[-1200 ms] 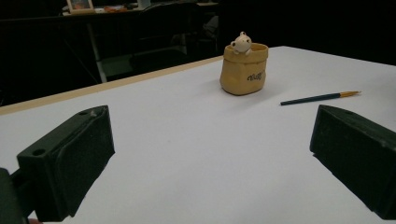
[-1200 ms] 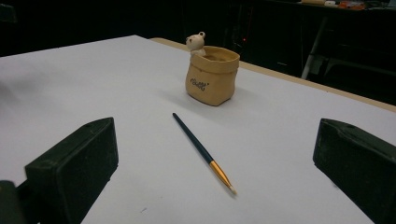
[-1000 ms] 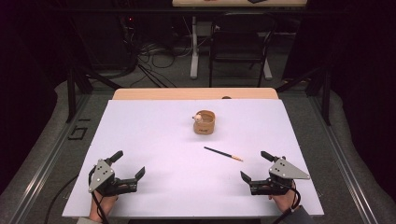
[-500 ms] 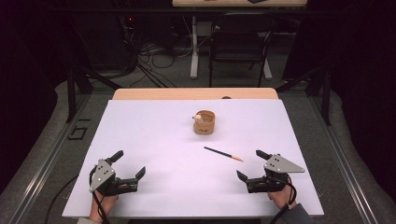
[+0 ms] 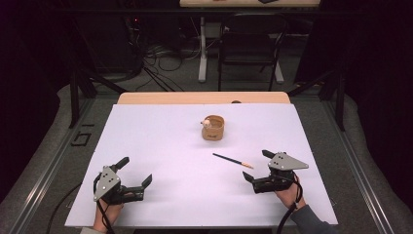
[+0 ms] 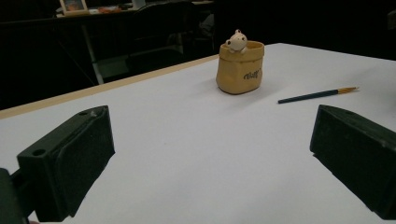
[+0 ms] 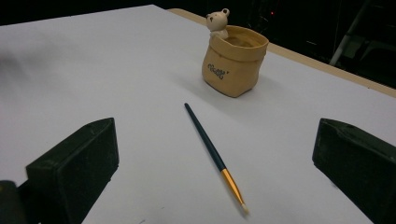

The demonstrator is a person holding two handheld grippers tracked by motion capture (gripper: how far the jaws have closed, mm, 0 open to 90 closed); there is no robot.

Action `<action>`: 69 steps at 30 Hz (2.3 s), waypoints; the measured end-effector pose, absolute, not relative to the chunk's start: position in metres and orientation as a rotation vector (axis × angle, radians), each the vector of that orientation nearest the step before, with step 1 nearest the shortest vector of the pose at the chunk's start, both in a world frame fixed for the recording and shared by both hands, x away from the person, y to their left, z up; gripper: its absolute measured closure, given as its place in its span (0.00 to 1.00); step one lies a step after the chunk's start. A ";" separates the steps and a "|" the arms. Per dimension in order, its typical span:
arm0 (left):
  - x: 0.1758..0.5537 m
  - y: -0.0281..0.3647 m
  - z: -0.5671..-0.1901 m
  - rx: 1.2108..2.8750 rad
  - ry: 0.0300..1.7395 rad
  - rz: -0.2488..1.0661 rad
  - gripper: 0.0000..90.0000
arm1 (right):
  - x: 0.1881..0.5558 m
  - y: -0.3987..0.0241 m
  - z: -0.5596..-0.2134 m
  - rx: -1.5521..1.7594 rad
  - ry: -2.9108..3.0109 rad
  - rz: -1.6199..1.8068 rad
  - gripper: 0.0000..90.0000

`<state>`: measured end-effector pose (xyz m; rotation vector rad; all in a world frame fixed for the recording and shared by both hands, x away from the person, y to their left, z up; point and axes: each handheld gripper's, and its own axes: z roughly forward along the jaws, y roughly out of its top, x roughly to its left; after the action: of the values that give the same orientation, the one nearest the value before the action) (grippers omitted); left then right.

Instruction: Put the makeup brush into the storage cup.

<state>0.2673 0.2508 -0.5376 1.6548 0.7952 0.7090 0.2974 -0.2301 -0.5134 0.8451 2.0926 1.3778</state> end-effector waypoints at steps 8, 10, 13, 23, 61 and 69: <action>0.269 0.250 -0.538 1.664 0.788 0.699 0.00 | 0.318 -0.224 -0.514 0.851 2.154 1.312 0.00; 0.269 0.249 -0.538 1.666 0.786 0.698 0.00 | 0.323 -0.224 -0.514 0.845 2.166 1.295 0.00; 0.270 0.249 -0.538 1.668 0.786 0.693 0.00 | 0.330 -0.225 -0.513 0.850 2.187 1.301 0.01; 0.269 0.249 -0.538 1.669 0.784 0.695 0.00 | 0.347 -0.227 -0.507 0.848 2.240 1.286 0.00; 0.271 0.246 -0.539 1.690 0.768 0.682 0.00 | 0.399 -0.177 -0.503 0.613 2.720 0.760 0.00; 0.271 0.246 -0.538 1.695 0.764 0.682 0.00 | 0.402 -0.175 -0.505 0.604 2.735 0.708 0.13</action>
<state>0.2711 0.2457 -0.5385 1.6952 0.7642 0.6824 0.4016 -0.1750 -0.5046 0.6043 2.7352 0.7078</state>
